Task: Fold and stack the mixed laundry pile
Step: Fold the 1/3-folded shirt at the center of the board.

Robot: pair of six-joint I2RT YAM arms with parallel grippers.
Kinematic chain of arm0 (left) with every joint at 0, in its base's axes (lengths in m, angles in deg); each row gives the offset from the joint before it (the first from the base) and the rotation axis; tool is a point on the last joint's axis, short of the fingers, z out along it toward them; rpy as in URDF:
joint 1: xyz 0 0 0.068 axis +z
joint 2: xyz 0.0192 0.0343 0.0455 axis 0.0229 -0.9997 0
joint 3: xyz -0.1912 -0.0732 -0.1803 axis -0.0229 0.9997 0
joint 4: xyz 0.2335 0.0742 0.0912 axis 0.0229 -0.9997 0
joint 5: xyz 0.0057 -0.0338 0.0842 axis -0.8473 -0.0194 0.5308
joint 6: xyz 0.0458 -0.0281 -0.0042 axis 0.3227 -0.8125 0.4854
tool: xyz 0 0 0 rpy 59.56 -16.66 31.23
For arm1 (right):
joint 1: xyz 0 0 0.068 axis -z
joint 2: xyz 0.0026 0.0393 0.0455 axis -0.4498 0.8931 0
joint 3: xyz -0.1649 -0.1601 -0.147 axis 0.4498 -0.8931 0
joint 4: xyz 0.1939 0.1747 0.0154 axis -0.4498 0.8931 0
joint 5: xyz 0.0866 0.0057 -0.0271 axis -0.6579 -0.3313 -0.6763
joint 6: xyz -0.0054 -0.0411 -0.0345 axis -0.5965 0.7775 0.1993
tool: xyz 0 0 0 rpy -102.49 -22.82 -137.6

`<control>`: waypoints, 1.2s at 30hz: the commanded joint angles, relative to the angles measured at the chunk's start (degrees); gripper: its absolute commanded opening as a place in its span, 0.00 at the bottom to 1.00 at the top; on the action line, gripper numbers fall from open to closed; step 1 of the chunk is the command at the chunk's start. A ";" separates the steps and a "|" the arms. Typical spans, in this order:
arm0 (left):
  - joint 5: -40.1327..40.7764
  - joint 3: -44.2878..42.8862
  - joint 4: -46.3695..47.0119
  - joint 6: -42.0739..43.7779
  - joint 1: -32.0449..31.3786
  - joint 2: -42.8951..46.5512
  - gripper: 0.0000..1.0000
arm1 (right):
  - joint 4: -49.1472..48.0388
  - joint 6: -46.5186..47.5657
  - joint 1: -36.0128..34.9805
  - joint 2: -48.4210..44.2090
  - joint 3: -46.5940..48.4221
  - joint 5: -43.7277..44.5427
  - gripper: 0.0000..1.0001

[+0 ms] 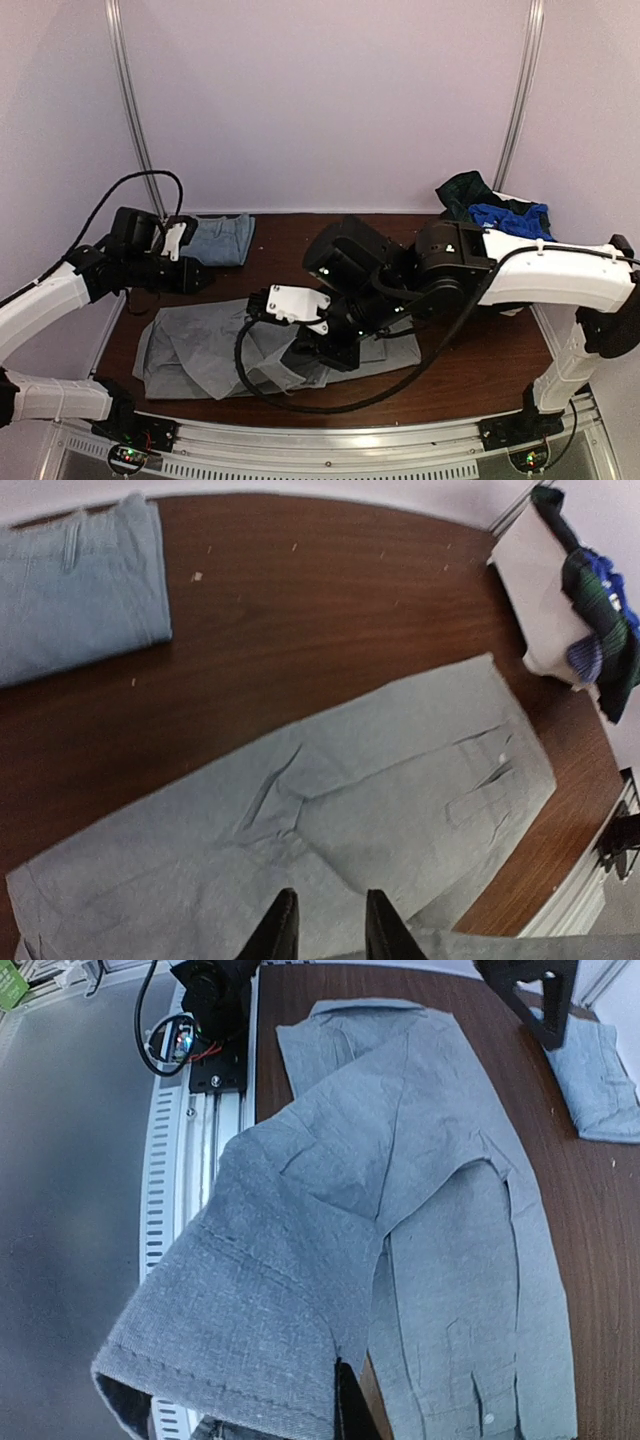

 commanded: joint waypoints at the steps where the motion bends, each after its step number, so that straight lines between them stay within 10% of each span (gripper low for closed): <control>1: 2.79 6.95 -3.87 -2.97 -0.02 3.75 0.22 | 8.35 -8.21 -3.22 -0.91 -2.39 4.65 0.00; 11: 3.98 10.26 -1.52 -8.10 -5.74 -1.03 0.18 | 3.75 -6.27 -1.91 2.87 -1.14 -1.61 0.00; 23: 10.12 -0.33 -6.62 -7.68 3.63 -1.51 0.42 | -6.31 -11.41 21.87 16.54 11.00 -21.78 0.00; 36: 10.90 -1.79 -7.63 -5.86 5.76 -4.88 0.47 | -9.79 -12.03 36.14 10.93 -13.76 -18.93 0.00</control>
